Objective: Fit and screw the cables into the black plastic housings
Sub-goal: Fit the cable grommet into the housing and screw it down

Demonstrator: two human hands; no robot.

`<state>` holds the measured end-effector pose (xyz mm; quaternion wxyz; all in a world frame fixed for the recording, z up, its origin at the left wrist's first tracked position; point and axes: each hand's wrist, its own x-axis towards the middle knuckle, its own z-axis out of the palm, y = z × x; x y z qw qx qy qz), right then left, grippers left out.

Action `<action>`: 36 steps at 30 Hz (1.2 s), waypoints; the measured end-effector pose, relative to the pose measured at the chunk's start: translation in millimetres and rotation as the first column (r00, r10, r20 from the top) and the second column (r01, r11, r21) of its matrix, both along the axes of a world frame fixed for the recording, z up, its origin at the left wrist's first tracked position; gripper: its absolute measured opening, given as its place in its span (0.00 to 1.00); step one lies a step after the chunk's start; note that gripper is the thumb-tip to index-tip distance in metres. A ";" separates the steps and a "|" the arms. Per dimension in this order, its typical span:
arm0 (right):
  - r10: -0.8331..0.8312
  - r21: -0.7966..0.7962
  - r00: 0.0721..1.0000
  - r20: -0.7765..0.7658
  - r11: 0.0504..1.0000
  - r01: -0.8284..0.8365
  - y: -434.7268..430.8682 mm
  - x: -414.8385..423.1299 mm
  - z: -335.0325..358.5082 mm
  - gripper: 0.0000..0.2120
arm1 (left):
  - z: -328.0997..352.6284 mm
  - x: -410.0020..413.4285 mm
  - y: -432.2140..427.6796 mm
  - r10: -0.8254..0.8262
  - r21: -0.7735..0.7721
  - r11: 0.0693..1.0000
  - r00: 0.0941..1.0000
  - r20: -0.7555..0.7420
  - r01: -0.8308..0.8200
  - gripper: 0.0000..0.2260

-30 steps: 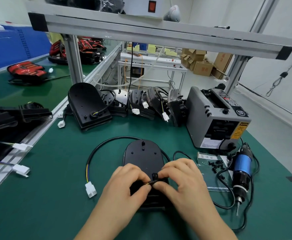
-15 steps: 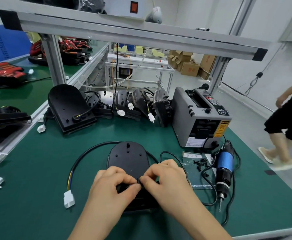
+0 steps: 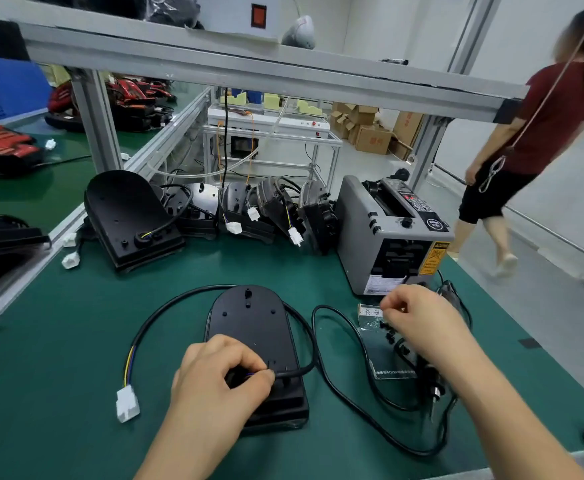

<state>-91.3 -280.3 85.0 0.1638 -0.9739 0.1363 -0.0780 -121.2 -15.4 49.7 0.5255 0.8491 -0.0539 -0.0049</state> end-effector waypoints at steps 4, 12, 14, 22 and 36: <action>0.005 -0.219 0.991 -0.130 0.975 -0.034 -29.1 17.5 -19.8 0.05 | 1.2 0.1 0.5 -0.017 0.003 1.000 1.000 0.010 0.017 0.09; 0.060 -0.455 0.993 -0.097 0.885 -0.098 -31.3 25.1 -41.2 0.09 | 3.7 -0.9 1.5 -0.035 0.002 0.999 0.999 0.027 0.035 0.10; 0.058 -0.485 0.995 -0.084 0.869 -0.091 -30.6 25.3 -40.9 0.09 | 3.5 -0.7 1.9 -0.038 0.001 0.999 0.999 0.026 0.038 0.10; 0.049 -0.533 0.998 -0.041 0.844 -0.063 -32.2 30.8 -49.3 0.10 | 1.6 -0.3 1.9 -0.044 -0.001 0.999 0.999 0.019 0.044 0.09; 0.586 0.364 0.808 0.067 0.739 -0.567 89.7 -30.9 9.0 0.12 | -6.4 3.9 1.4 -0.020 -0.004 1.000 0.997 0.071 0.020 0.06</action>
